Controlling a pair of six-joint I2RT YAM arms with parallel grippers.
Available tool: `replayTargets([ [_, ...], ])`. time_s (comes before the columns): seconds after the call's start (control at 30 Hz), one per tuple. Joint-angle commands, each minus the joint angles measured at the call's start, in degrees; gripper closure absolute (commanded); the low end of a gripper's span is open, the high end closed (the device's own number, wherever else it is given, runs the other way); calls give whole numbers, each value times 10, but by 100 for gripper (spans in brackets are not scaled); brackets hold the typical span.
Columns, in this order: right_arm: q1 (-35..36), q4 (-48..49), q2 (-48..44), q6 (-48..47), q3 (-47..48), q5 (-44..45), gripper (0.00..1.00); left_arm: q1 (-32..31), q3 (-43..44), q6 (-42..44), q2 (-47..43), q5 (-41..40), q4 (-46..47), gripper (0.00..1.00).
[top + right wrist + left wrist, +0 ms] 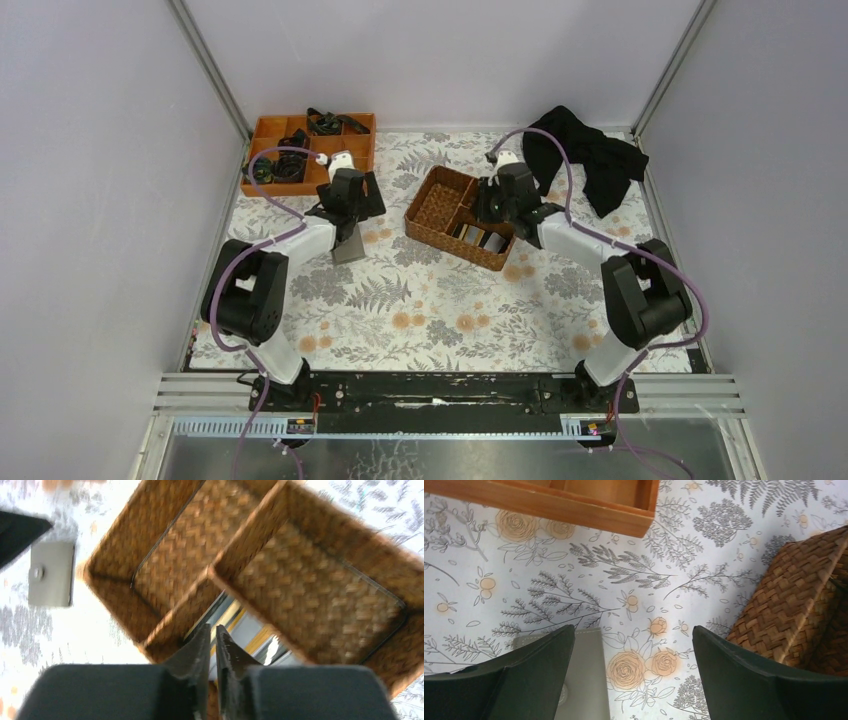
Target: Take the credit cards out of the card holder
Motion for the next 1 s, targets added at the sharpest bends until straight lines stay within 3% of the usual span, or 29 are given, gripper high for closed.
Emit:
replayTargets([
  [0.0, 17, -5, -71, -7, -45, -44, 90, 6, 0, -28, -1, 6, -9, 6],
  [0.17, 19, -23, -61, -5, -72, 1, 92, 6, -5, -45, 6, 9, -17, 3],
  [0.5, -9, -62, 58, 46, 21, 112, 97, 18, -72, -67, -27, 16, -35, 0],
  [0.77, 12, -12, -33, 6, -19, 34, 84, 19, -101, -102, -54, -106, -50, 0],
  [0.97, 46, -19, -62, -11, -39, 11, 78, 18, -134, -113, -82, -93, -50, 0],
])
